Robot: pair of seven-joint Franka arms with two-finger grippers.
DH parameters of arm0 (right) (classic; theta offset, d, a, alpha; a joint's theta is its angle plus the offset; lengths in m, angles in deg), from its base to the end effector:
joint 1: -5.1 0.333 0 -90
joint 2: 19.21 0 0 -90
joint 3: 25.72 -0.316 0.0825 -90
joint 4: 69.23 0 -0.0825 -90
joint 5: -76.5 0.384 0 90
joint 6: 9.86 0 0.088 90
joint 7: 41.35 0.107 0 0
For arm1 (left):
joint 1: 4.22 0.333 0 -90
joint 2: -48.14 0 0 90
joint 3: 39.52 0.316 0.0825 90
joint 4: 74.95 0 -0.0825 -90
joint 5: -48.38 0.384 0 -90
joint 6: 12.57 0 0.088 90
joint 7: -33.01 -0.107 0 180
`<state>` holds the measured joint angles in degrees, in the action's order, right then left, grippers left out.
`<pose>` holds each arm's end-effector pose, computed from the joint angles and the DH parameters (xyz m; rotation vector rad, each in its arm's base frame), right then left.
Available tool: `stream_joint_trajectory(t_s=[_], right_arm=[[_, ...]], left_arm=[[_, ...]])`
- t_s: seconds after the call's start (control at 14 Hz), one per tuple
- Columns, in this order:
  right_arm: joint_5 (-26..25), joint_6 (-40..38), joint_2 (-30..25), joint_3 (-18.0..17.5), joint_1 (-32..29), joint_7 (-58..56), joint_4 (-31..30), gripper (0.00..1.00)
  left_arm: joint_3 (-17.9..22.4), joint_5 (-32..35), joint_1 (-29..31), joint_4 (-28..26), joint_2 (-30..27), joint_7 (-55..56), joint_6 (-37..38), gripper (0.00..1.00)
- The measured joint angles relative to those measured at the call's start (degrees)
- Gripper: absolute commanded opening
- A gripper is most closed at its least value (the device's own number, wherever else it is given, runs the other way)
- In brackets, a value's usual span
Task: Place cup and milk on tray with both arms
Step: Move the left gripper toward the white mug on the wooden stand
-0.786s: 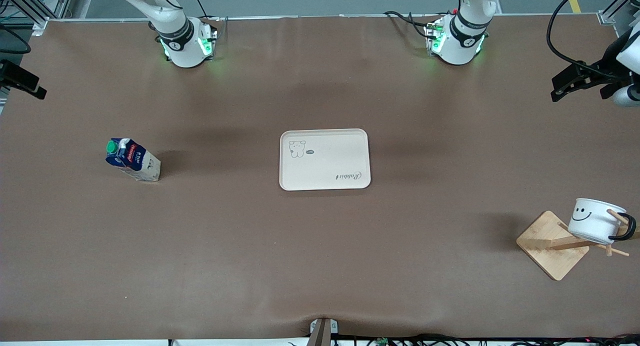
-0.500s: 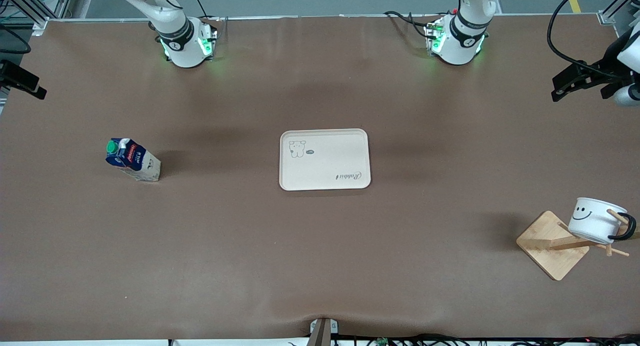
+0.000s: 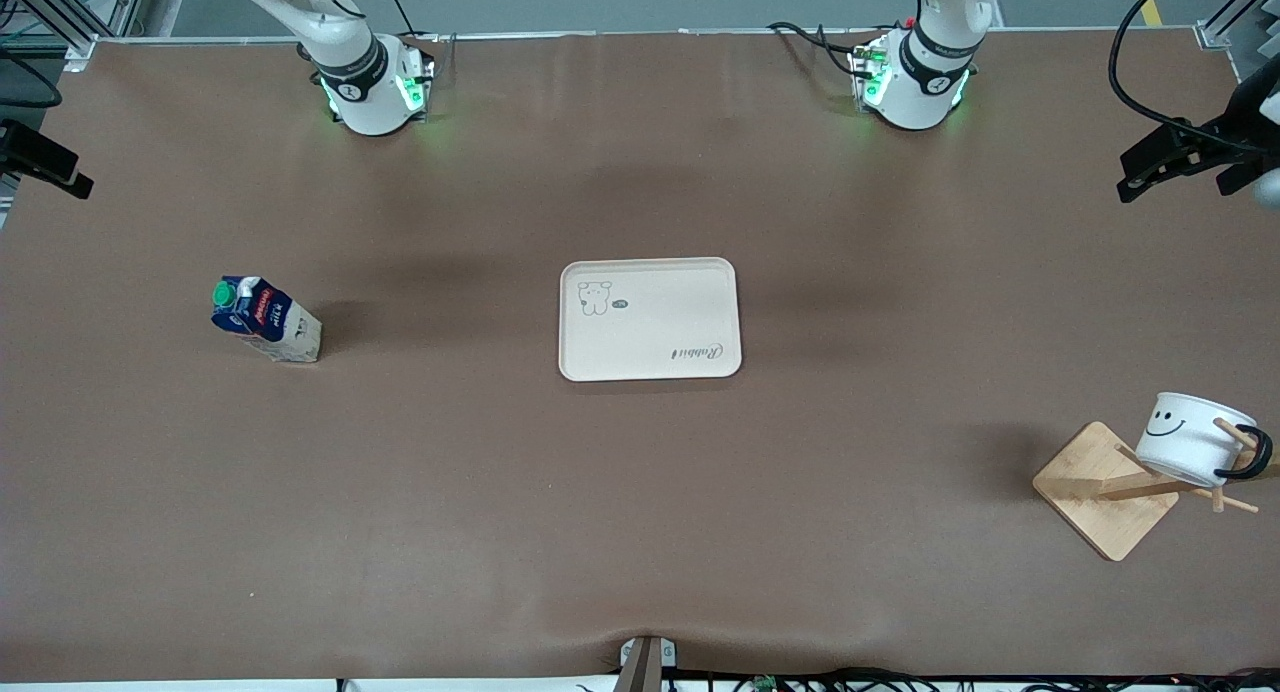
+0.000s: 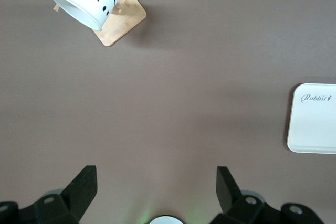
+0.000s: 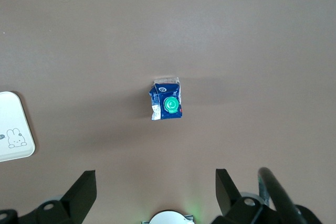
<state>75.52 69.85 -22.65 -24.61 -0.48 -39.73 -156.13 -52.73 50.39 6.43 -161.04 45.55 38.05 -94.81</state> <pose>0.5125 -0.0626 0.6666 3.1185 -0.2304 -0.1034 0.5259 -0.0227 0.6684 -3.0940 -0.0742 0.0311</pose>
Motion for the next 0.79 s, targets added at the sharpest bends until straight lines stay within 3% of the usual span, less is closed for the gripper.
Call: stream_joint_trajectory(t_s=[0.79], right_arm=[[0.00, 0.00, 0.00, -0.02, 0.00, 0.00, 0.00, 1.00]], left_arm=[[0.09, 0.01, 1.59, -0.10, 0.00, 4.19, -1.96, 1.00]])
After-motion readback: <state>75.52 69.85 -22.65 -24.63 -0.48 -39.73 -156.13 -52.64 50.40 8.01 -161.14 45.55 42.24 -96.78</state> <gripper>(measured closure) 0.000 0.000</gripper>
